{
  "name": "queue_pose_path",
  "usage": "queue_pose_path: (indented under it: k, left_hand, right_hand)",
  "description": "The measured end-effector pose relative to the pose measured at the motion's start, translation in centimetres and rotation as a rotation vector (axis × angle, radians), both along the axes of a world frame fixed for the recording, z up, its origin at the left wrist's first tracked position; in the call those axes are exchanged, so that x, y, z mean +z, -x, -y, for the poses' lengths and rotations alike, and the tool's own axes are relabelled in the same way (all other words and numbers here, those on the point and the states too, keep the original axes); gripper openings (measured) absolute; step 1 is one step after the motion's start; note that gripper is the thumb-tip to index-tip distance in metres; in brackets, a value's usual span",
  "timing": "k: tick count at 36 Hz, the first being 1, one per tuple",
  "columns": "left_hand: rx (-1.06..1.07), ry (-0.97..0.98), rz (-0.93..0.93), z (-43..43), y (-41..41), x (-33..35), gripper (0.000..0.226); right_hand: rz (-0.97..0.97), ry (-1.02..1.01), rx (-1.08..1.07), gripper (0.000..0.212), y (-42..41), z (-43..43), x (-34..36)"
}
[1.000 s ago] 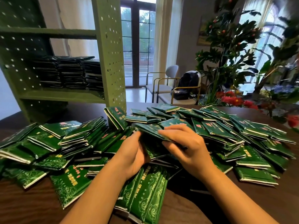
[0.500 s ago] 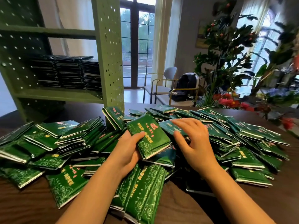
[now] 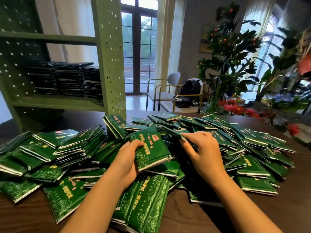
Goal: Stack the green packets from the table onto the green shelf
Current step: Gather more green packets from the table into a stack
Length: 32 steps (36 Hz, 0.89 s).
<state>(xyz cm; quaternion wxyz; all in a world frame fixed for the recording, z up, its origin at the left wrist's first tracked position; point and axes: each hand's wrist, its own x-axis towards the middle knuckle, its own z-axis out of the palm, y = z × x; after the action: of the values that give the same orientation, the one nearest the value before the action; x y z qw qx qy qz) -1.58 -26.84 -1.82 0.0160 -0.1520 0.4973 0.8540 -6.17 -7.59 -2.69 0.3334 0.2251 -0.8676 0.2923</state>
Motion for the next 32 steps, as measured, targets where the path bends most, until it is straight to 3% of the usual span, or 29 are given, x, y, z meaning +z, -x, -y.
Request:
queue_pose_path:
  k: [3,7,11,17,21,25,28,29,31,32]
  left_hand:
    - [-0.012,0.043,0.002,-0.1,0.0,-0.1,0.04]
    - [-0.017,0.147,-0.001,-0.4,-0.2,-0.2,0.035]
    - [-0.006,0.163,-0.033,-0.6,-0.2,-0.2,0.026]
    - [-0.021,0.08,-0.047,-0.5,-0.2,-0.1,0.036]
    - [-0.09,0.03,-0.095,-0.6,-0.5,0.1,0.056]
    - [-0.108,0.02,-0.064,-0.3,-0.4,0.0,0.055]
    - [-0.005,0.045,-0.058,-0.2,0.3,-0.6,0.125]
    - [0.015,0.067,-0.068,-0.2,0.7,-1.1,0.138]
    - [0.014,0.065,-0.088,-0.2,0.5,-1.0,0.133]
    - [0.013,0.042,-0.098,-0.4,0.0,-0.4,0.11]
  right_hand:
    - [-0.134,0.135,0.029,0.037,-0.4,0.4,0.2]
    - [-0.175,0.2,0.155,0.032,-0.8,1.0,0.0]
    - [-0.187,0.136,0.305,0.035,-1.2,1.7,-0.3]
    - [-0.131,-0.025,0.397,0.045,-1.6,2.7,-0.8]
    - [-0.096,-0.078,0.448,0.047,-1.8,3.1,-0.9]
    - [-0.066,-0.129,0.485,0.047,-1.9,3.2,-0.9]
    - [-0.022,-0.143,0.506,0.05,-2.0,3.2,-0.8]
    - [-0.001,-0.128,0.522,0.051,-2.1,3.2,-0.8]
    - [0.032,-0.083,0.558,0.052,-2.1,3.2,-0.8]
    - [0.034,-0.054,0.568,0.052,-2.1,3.2,-0.8]
